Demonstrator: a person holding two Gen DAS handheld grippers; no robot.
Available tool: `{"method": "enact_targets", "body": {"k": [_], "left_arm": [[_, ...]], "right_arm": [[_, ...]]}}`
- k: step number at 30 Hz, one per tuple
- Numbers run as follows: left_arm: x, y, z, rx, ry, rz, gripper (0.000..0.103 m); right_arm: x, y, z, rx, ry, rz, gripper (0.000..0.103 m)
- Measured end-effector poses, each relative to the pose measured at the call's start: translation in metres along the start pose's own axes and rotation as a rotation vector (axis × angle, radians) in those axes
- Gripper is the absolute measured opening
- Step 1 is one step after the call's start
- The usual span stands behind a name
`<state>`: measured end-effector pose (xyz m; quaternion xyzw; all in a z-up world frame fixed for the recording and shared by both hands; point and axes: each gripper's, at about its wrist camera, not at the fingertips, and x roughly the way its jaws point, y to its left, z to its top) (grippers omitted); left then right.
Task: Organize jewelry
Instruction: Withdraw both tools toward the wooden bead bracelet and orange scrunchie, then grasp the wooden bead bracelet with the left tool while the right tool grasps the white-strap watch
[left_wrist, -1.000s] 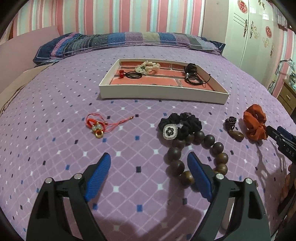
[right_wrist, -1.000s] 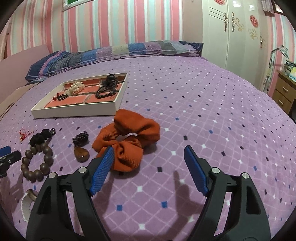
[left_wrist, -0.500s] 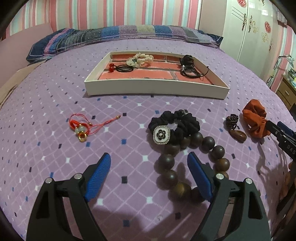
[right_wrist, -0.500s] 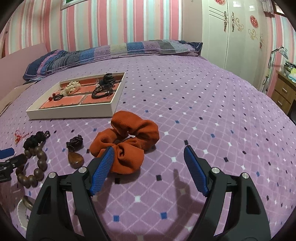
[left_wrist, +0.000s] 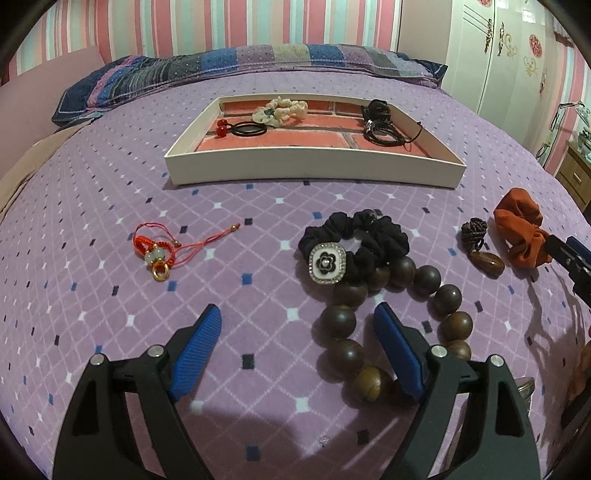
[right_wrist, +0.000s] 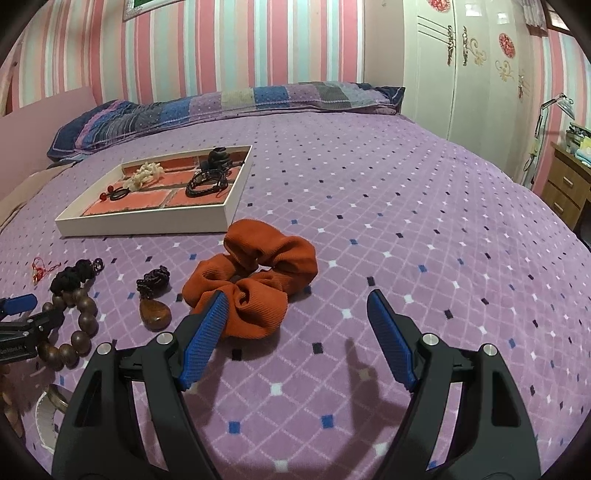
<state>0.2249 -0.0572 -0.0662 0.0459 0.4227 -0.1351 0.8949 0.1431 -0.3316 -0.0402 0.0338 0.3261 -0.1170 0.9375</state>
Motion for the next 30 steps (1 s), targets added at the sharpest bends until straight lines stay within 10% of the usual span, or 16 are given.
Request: {"method": "enact_targets", "body": {"k": [30], "left_arm": [[0.0005, 0.0034, -0.0027, 0.002, -0.003, 0.008, 0.074]], "right_arm": [[-0.0095, -0.0032, -0.0013, 0.009, -0.017, 0.008, 0.077]]}}
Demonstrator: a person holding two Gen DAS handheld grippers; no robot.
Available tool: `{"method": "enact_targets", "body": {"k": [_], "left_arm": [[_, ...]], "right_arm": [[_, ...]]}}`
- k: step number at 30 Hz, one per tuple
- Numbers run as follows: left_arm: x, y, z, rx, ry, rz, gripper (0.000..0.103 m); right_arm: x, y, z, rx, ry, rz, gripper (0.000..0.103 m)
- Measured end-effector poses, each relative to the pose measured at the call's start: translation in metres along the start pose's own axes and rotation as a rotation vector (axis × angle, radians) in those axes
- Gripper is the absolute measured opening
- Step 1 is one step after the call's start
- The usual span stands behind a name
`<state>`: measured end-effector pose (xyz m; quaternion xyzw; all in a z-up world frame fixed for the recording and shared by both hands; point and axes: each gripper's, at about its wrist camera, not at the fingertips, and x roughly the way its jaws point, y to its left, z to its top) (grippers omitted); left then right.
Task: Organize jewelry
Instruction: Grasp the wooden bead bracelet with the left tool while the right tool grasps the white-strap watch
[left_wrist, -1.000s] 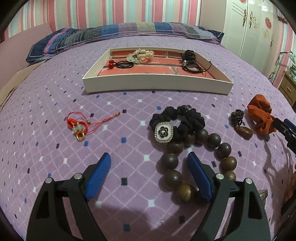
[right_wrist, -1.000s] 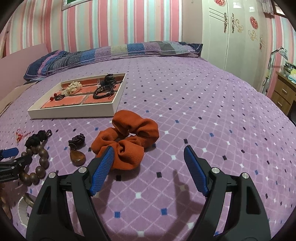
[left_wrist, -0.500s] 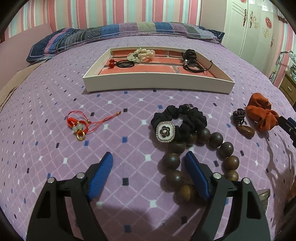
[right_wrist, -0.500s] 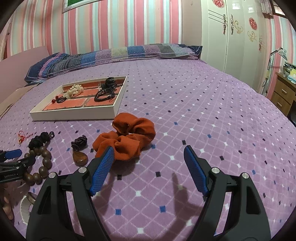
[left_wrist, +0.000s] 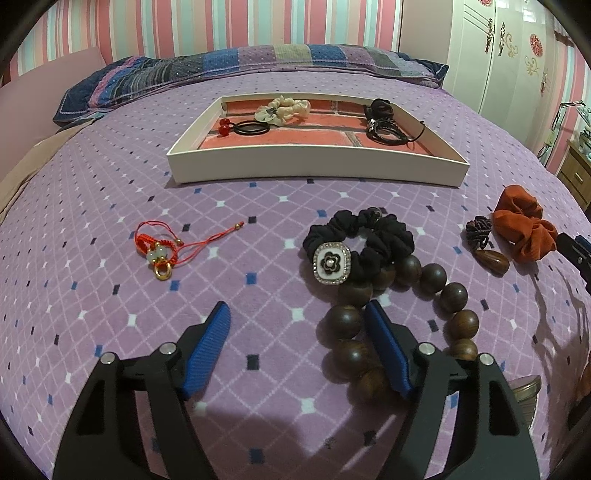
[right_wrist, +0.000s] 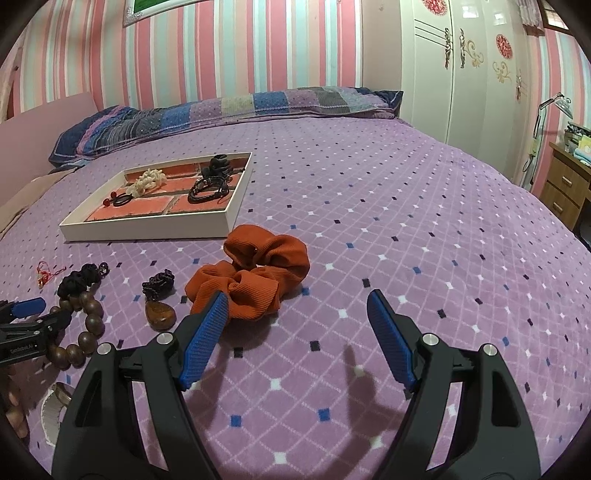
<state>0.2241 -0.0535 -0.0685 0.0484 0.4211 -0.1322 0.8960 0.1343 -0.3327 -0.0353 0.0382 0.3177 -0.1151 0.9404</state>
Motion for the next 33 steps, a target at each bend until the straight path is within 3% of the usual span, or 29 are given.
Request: {"method": "enact_targets", "body": {"k": [16, 22, 28, 33], "left_arm": [[0.001, 0.002, -0.001, 0.0, 0.005, -0.01, 0.071], [-0.004, 0.003, -0.006, 0.008, 0.005, 0.002, 0.054], [-0.016, 0.013, -0.016, -0.01, 0.012, -0.013, 0.025], [-0.025, 0.018, -0.024, -0.017, 0.013, -0.03, 0.021]], "right_arm": [[-0.036, 0.018, -0.015, -0.047, 0.018, 0.0, 0.077], [-0.065, 0.04, -0.024, -0.088, 0.026, 0.04, 0.077], [-0.076, 0.066, -0.036, -0.126, 0.059, 0.094, 0.077], [-0.072, 0.087, -0.044, -0.147, 0.111, 0.145, 0.076]]}}
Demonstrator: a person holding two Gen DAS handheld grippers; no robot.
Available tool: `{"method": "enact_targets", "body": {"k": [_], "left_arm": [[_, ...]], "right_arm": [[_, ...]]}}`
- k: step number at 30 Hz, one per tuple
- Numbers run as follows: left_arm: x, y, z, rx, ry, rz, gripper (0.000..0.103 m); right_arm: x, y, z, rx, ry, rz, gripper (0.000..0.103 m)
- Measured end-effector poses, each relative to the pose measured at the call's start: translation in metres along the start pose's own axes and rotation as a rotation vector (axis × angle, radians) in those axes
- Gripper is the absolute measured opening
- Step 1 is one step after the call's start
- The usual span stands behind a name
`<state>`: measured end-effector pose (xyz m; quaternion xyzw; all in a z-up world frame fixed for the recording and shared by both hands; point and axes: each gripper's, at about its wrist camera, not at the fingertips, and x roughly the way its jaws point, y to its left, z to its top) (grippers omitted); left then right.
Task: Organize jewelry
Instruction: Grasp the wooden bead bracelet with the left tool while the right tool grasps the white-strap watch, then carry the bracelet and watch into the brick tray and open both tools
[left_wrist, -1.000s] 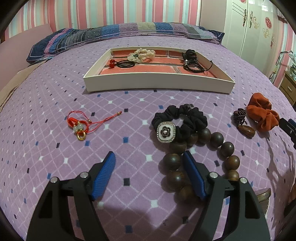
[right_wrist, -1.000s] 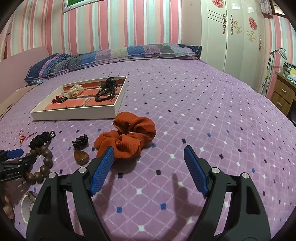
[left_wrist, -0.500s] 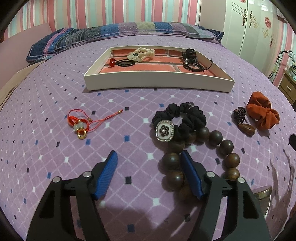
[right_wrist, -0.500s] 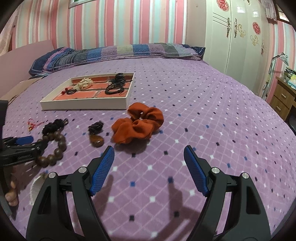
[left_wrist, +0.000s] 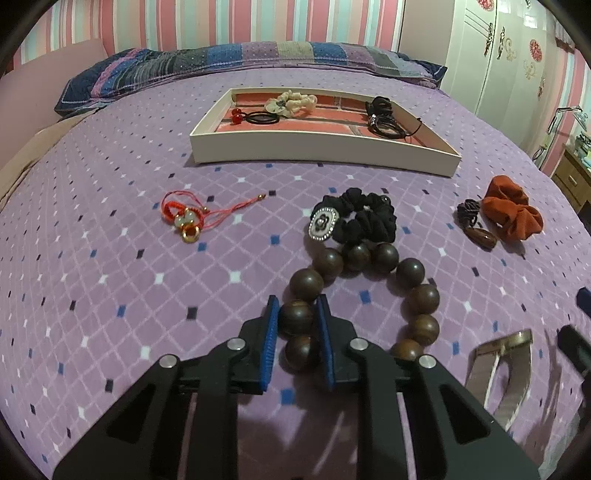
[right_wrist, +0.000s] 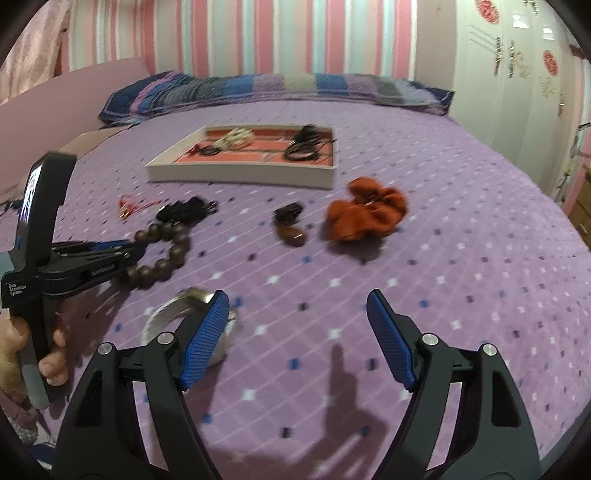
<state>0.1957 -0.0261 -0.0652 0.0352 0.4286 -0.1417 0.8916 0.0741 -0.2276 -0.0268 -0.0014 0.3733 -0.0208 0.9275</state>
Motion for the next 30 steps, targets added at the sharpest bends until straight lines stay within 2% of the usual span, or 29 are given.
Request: {"method": "enact_targets", "body": {"k": [3, 10, 12, 14, 19, 21, 30], "left_arm": [[-0.004, -0.001, -0.002, 0.016, -0.002, 0.01, 0.02], [-0.01, 0.008, -0.003, 0.023, 0.009, 0.009, 0.02], [-0.011, 0.009, -0.003, 0.03, 0.007, 0.01, 0.02], [-0.012, 0.009, -0.003, 0.04, 0.004, 0.015, 0.02], [-0.019, 0.011, -0.001, 0.065, -0.038, 0.027, 0.019], [-0.021, 0.014, 0.003, 0.051, -0.05, 0.009, 0.019], [-0.039, 0.008, 0.034, 0.048, -0.134, -0.059, 0.019]], "right_arm": [[0.009, 0.011, -0.004, -0.021, 0.042, 0.014, 0.073], [0.04, 0.019, -0.005, -0.031, 0.152, 0.043, 0.048], [0.042, 0.022, -0.003, -0.04, 0.165, 0.057, 0.039], [0.044, 0.025, -0.002, -0.044, 0.177, 0.078, 0.019], [0.041, 0.029, 0.004, -0.06, 0.14, 0.083, 0.016], [0.039, 0.029, 0.009, -0.07, 0.108, 0.064, 0.009], [0.041, 0.011, 0.05, -0.035, 0.004, 0.045, 0.009]]}}
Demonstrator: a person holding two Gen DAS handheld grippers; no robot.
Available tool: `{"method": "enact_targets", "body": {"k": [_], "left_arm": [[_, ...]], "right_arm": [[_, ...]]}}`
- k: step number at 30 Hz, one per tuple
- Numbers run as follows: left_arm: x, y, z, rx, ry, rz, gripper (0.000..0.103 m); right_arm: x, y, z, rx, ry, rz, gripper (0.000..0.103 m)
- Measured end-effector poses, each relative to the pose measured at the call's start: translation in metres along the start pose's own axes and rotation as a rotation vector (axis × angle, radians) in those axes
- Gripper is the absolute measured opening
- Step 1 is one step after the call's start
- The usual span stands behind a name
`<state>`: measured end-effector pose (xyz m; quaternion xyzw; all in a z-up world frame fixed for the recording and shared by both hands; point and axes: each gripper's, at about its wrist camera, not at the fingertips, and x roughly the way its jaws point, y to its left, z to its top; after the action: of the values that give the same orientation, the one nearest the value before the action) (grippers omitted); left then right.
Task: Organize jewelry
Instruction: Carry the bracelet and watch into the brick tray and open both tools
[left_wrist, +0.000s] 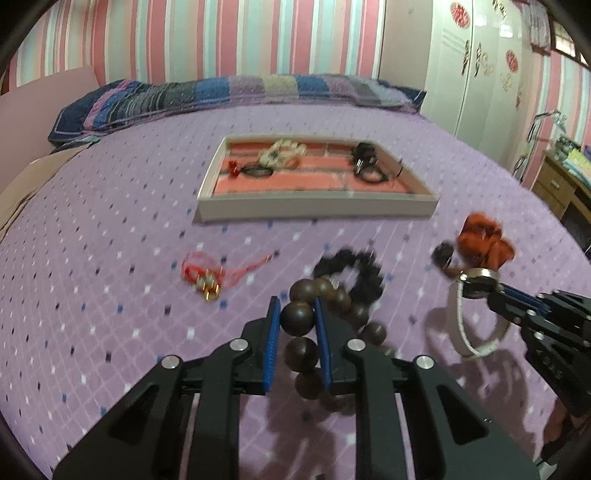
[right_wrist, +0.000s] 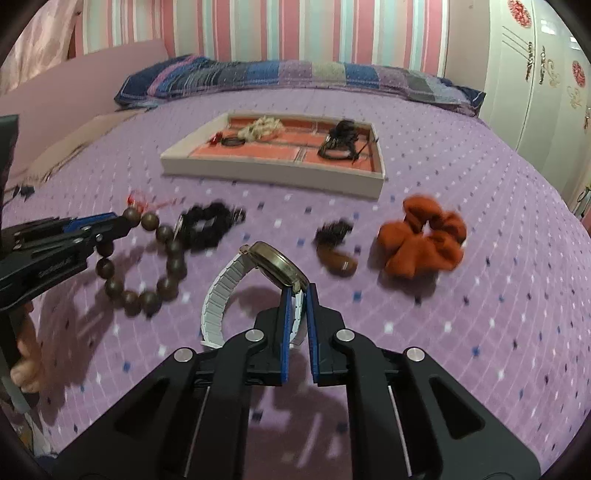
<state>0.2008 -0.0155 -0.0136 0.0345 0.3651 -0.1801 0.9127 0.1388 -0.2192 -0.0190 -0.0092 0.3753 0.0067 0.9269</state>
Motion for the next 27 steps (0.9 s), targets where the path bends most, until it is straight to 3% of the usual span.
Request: {"method": "enact_targets", "body": {"k": [6, 13, 21, 27], "left_arm": [[0.0, 0.003, 0.042, -0.018, -0.061, -0.036, 0.019], [0.029, 0.03, 0.091, -0.064, -0.061, -0.05, 0.019], [0.091, 0.058, 0.14, -0.121, 0.008, -0.071, 0.019], [0.149, 0.082, 0.149, -0.14, 0.094, 0.014, 0.019]], "right_arm": [[0.014, -0.016, 0.053, 0.032, -0.054, -0.02, 0.009], [0.057, -0.032, 0.107, 0.055, -0.049, -0.049, 0.009], [0.122, -0.048, 0.141, 0.091, 0.028, -0.087, 0.009], [0.161, -0.053, 0.141, 0.087, 0.096, -0.119, 0.009]]}}
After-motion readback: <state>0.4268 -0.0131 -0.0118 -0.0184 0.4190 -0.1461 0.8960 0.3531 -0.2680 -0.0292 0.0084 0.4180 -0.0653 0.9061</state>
